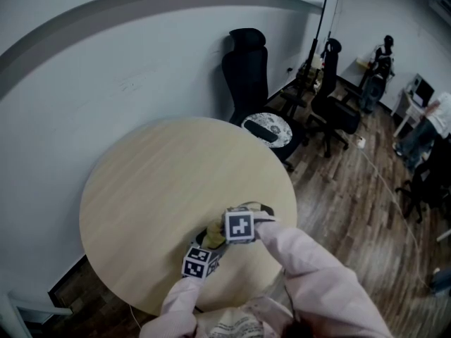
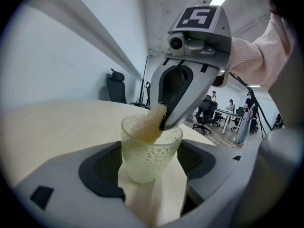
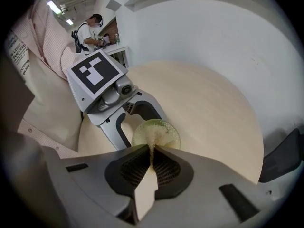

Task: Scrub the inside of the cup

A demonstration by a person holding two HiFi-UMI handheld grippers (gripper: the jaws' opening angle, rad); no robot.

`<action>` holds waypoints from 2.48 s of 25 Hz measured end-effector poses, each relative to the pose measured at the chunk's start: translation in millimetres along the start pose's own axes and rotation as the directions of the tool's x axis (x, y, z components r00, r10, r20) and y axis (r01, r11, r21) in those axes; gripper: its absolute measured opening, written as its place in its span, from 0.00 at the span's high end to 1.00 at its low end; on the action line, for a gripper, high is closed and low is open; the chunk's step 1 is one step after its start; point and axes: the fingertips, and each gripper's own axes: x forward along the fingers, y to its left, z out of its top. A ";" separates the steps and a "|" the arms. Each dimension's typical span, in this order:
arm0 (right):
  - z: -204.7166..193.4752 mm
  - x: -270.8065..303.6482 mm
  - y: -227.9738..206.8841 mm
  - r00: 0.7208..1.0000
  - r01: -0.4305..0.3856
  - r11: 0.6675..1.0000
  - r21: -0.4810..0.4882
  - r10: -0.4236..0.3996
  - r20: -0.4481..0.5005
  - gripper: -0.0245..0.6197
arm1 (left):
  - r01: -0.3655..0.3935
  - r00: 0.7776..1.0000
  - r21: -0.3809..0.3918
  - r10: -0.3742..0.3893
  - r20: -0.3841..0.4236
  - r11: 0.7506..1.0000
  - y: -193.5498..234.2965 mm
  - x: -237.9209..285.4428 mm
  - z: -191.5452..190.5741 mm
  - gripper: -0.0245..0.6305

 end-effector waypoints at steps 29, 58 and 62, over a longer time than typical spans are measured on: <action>-7.5 14.6 3.2 0.983 -0.169 0.944 0.284 0.182 -0.017 0.92 | 0.005 1.000 -0.009 -0.005 -0.004 1.000 0.1 -1.1 -2.8 0.41; 14.6 15.4 10.8 0.929 -0.369 0.693 0.619 0.299 0.220 0.92 | -0.005 1.000 0.000 0.005 -0.022 1.000 1.1 -0.4 -4.3 0.41; 17.6 14.5 9.4 0.923 -0.385 0.651 0.655 0.290 0.254 0.92 | -0.011 1.000 0.004 0.011 -0.028 1.000 0.8 0.2 -4.7 0.41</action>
